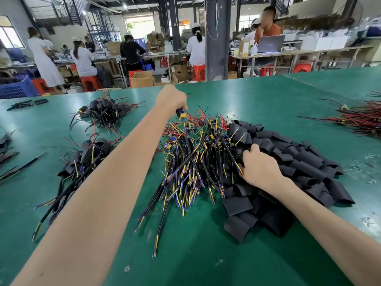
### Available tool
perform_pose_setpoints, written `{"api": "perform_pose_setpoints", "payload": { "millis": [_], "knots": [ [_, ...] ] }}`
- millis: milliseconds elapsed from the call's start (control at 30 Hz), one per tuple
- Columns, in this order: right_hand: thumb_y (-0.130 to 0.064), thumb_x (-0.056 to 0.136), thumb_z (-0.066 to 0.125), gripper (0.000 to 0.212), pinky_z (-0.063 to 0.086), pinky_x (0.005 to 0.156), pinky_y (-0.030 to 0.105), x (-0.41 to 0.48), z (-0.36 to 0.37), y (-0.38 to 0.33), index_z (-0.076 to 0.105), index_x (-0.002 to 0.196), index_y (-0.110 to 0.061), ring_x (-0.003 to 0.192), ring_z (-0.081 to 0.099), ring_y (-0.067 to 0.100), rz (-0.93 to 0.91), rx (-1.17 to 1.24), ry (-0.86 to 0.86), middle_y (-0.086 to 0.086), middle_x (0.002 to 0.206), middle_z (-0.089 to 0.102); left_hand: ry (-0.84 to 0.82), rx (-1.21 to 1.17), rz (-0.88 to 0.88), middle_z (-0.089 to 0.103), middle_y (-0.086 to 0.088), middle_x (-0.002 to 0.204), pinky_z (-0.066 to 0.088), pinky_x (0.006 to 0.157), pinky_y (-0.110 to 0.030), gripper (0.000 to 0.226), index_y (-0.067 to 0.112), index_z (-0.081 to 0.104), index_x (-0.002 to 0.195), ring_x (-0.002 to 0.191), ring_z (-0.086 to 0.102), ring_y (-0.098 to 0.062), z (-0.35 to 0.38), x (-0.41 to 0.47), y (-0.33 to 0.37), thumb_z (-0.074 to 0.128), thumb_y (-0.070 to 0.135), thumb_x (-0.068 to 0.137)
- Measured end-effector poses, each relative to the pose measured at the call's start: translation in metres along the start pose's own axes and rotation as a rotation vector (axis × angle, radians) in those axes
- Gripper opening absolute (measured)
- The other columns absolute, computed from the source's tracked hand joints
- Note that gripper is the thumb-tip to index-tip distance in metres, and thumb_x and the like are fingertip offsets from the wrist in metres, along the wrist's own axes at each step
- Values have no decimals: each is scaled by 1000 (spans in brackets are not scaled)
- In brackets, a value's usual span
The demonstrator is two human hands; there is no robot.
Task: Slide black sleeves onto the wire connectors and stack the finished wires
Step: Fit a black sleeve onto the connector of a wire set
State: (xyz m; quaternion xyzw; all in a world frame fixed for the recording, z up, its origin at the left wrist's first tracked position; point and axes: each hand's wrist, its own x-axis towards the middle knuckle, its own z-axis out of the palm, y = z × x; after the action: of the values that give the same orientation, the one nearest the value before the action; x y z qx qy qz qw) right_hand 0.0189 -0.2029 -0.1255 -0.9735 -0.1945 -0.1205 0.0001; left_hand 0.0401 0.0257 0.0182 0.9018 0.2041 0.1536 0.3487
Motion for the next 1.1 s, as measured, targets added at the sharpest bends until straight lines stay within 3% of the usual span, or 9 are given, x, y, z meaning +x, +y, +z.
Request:
{"api": "perform_pose_setpoints", "payload": {
  "millis": [33, 100, 200, 333, 433, 567, 667, 867, 1100],
  "knots": [
    [-37, 93, 48, 32, 33, 60, 31, 0, -1, -1, 50, 101, -7, 85, 60, 30, -8, -7, 11, 13, 111, 42, 29, -40, 11, 64, -16, 100, 49, 81, -34, 2, 0, 61, 83, 86, 58, -23, -7, -2, 1, 61, 2, 82],
    [-41, 91, 49, 36, 33, 61, 31, 0, -3, -2, 52, 101, -7, 88, 59, 30, -18, -18, 30, 12, 110, 44, 103, -108, 37, 67, -19, 106, 48, 83, -33, 23, -6, 66, 102, 89, 61, -25, -23, -6, 5, 59, 3, 82],
    [-46, 88, 49, 43, 39, 71, 35, 1, -5, -2, 52, 107, -7, 98, 56, 31, -26, -14, 34, 12, 110, 47, 233, -44, 150, 70, -10, 97, 54, 84, -32, 18, 5, 71, 97, 94, 67, -23, -53, -16, 17, 56, 7, 87],
    [-49, 85, 48, 48, 40, 84, 38, 1, -3, 0, 52, 109, -7, 106, 52, 31, 2, -45, 67, 11, 112, 51, 411, 57, 452, 57, 11, 72, 40, 43, -9, 23, 16, 68, 101, 54, 50, 0, -93, -48, 35, 45, 15, 98],
    [-45, 82, 51, 48, 38, 87, 39, 3, -6, 3, 52, 111, -6, 110, 51, 30, 70, -47, 78, 10, 114, 54, 323, 137, 644, 54, 12, 63, 32, 36, -10, 21, 17, 69, 95, 38, 40, 2, -104, -77, 23, 48, 21, 98],
    [-37, 78, 57, 47, 42, 85, 40, 7, -20, 15, 50, 109, -3, 108, 53, 32, 186, 17, 141, 14, 111, 56, 210, 329, 735, 63, -1, 70, 36, 57, -17, 19, 13, 71, 91, 58, 50, -11, -70, -97, -38, 53, 20, 95],
    [-28, 79, 62, 41, 43, 85, 42, 9, -24, 16, 48, 105, 0, 104, 51, 35, 139, 181, 233, 18, 107, 54, 212, 271, 702, 70, -2, 83, 44, 74, -30, 17, 12, 71, 92, 77, 61, -23, -36, -111, -83, 56, 19, 94],
    [-13, 78, 70, 29, 40, 79, 34, 0, -31, -7, 57, 102, -5, 88, 55, 27, -104, 594, 433, 10, 100, 57, 395, 104, 667, 71, -3, 91, 44, 75, -38, 19, 7, 70, 93, 80, 60, -27, 3, -125, -108, 55, 19, 91],
    [-14, 77, 72, 29, 48, 83, 35, -10, -28, -23, 61, 104, -11, 87, 58, 19, -267, 691, 396, 0, 98, 60, 502, 61, 733, 69, -4, 83, 36, 70, -35, 27, 5, 69, 94, 75, 48, -18, 18, -137, -114, 49, 22, 94]
  ]
}}
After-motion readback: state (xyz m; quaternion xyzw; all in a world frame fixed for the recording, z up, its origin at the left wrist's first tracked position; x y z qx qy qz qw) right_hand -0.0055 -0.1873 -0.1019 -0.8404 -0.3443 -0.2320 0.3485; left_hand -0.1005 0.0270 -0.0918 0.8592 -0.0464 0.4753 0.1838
